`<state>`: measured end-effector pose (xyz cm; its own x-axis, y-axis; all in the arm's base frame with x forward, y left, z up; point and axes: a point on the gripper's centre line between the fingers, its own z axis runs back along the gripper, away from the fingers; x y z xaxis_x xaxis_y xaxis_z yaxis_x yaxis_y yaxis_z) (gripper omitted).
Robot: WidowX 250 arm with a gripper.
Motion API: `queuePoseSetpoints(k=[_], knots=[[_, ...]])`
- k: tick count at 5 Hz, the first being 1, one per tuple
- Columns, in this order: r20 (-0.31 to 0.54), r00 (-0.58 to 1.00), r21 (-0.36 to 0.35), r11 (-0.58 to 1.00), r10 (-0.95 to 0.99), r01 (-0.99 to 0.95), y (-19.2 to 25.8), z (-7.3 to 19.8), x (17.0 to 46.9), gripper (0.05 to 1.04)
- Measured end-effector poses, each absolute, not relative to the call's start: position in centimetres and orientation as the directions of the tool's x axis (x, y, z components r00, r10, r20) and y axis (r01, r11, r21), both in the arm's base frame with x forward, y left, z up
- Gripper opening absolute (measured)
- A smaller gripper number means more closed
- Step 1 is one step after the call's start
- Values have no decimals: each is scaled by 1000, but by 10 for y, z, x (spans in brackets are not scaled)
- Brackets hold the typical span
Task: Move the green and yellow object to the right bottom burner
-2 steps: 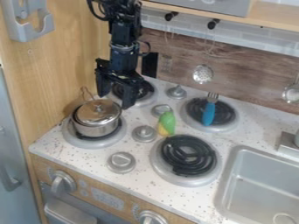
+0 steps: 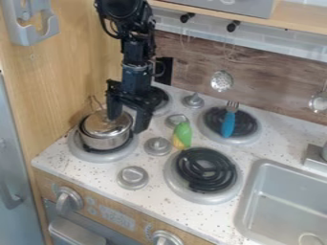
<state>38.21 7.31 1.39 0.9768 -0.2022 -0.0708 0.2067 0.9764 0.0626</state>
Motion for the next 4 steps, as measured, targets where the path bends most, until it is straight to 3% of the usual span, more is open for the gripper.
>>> queuePoseSetpoints(k=[2, 4], knots=[[-40, 948, 54, 947, -316, 318, 23, 16, 405, 999], [-36, 955, 33, 955, -295, 296, 11, 7, 429, 999]])
